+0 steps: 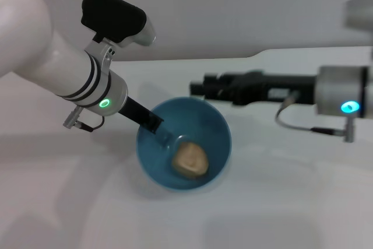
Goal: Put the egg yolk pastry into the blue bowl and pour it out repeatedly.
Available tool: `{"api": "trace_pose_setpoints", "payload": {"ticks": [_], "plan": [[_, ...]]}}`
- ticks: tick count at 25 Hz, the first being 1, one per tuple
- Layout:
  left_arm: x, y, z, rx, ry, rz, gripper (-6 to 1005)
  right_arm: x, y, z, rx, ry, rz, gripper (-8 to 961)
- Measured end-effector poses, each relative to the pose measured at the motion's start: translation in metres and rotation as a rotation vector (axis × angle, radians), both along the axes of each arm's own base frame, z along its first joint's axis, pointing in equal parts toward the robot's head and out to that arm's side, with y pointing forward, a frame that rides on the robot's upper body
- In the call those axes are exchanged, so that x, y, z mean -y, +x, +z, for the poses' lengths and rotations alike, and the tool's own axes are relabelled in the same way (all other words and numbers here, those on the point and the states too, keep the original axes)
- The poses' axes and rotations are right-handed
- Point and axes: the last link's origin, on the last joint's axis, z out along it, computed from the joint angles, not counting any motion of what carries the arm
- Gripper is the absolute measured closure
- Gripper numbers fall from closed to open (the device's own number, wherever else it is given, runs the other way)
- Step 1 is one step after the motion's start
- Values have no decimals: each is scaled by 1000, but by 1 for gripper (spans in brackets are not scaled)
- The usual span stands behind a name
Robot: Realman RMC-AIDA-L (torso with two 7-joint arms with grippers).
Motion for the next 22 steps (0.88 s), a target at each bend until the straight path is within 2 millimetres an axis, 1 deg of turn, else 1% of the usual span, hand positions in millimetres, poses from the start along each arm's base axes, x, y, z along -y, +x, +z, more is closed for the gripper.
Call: {"api": "trace_pose_setpoints", "payload": {"ticks": [2, 4, 9, 13, 14, 15, 17, 18, 22], "plan": [[-2, -1, 1, 13, 26, -7, 998, 2, 5, 16, -45, 51, -19, 444], [-4, -2, 2, 25, 49, -16, 998, 6, 14, 29, -61, 82, -44, 444], [-9, -3, 8, 78, 143, -53, 998, 21, 48, 53, -137, 135, -143, 444], [-9, -4, 12, 115, 209, -83, 998, 35, 77, 64, -178, 176, -235, 444], [-10, -3, 14, 134, 246, -108, 998, 42, 89, 69, -189, 196, -274, 444], [-10, -3, 14, 134, 246, -108, 999, 42, 89, 69, -189, 196, -274, 445], [-9, -2, 15, 150, 278, -131, 999, 52, 105, 73, -213, 204, -338, 445], [-9, -1, 16, 161, 300, -149, 999, 52, 105, 73, -213, 204, -338, 445], [-5, 5, 19, 206, 377, -218, 999, 59, 126, 72, -253, 155, -477, 445]]}}
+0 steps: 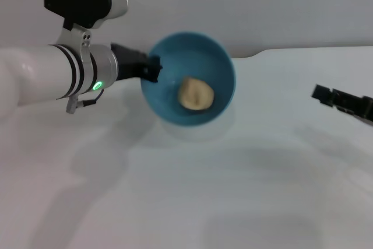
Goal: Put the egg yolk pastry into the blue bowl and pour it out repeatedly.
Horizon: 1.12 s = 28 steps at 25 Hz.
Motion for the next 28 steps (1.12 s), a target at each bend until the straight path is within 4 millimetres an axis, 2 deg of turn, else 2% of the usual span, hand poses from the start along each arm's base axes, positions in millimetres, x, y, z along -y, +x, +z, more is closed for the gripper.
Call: {"api": "trace_pose_setpoints", "payload": {"ticks": [4, 8, 15, 18, 28], "plan": [[9, 5, 4, 63, 112, -85, 999, 8, 16, 5, -16, -90, -146, 445], [19, 7, 2, 111, 193, -148, 999, 13, 21, 20, 10, -140, -210, 447], [40, 10, -10, 173, 273, -235, 998, 14, 31, 27, 69, -219, -345, 449], [56, 11, -20, 216, 327, -296, 998, 15, 38, 34, 102, -236, -409, 449], [87, 13, -41, 271, 374, -405, 999, 17, 43, 54, 142, -226, -475, 450]]}}
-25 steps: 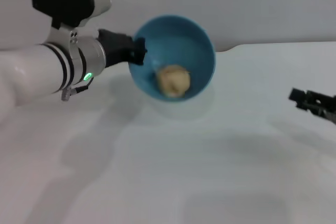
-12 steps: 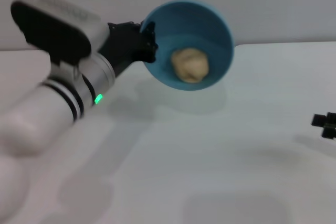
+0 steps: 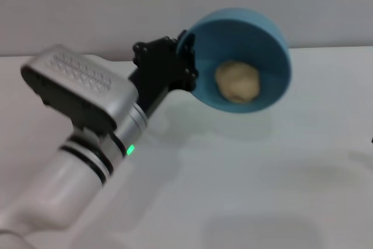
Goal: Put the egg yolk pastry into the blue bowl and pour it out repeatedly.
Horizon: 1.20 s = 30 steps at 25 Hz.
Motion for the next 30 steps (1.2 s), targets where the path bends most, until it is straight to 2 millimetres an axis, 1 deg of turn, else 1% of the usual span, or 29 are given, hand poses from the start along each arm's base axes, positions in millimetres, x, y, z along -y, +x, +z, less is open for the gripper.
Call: {"api": "trace_pose_setpoints", "payload": {"ticks": [3, 9, 10, 11, 17, 20, 27, 30], "plan": [[12, 0, -10, 11, 13, -49, 998, 0, 2, 5, 10, -6, -17, 450], [32, -1, -30, 25, 54, -214, 999, 1, 1, 9, 8, 1, -16, 451], [32, -1, -30, 25, 54, -214, 999, 1, 1, 9, 7, 0, -15, 451], [33, 1, -34, 30, 46, -239, 999, 1, 0, 8, 4, -2, -14, 451], [31, 7, -46, 59, -6, -235, 998, 1, -2, 4, -3, -11, -8, 449], [31, 8, -46, 74, -1, -226, 998, 1, -3, 2, -9, -14, -5, 451], [24, 2, -32, 153, 75, -166, 998, 2, -5, 0, -19, -21, 1, 456], [19, -2, -29, 162, 93, -137, 999, 2, -5, -1, -23, -19, 3, 458]]}}
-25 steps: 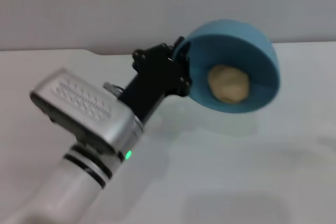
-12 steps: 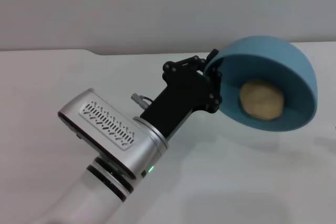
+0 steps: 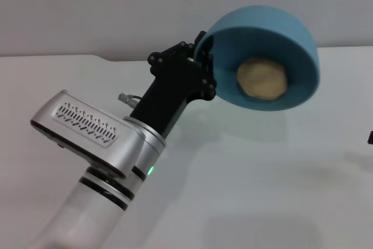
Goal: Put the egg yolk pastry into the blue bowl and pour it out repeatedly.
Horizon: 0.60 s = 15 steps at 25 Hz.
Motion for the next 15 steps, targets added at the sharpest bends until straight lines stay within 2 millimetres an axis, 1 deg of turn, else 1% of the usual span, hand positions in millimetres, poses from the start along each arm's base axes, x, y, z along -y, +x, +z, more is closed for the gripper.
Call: {"api": "trace_pose_setpoints", "payload": {"ticks": [3, 7, 11, 15], "plan": [[-3, -4, 1, -6, 11, 10, 999, 0, -1, -1, -4, 2, 1, 461], [-1, -8, 8, 45, 53, 29, 999, -2, -3, -2, -8, 3, 7, 464], [-2, -10, 8, 52, 54, 39, 998, -5, -6, -3, -8, 3, 18, 466], [-3, -11, 13, 77, 78, 40, 998, -8, -9, -3, -7, -1, 28, 469]]}}
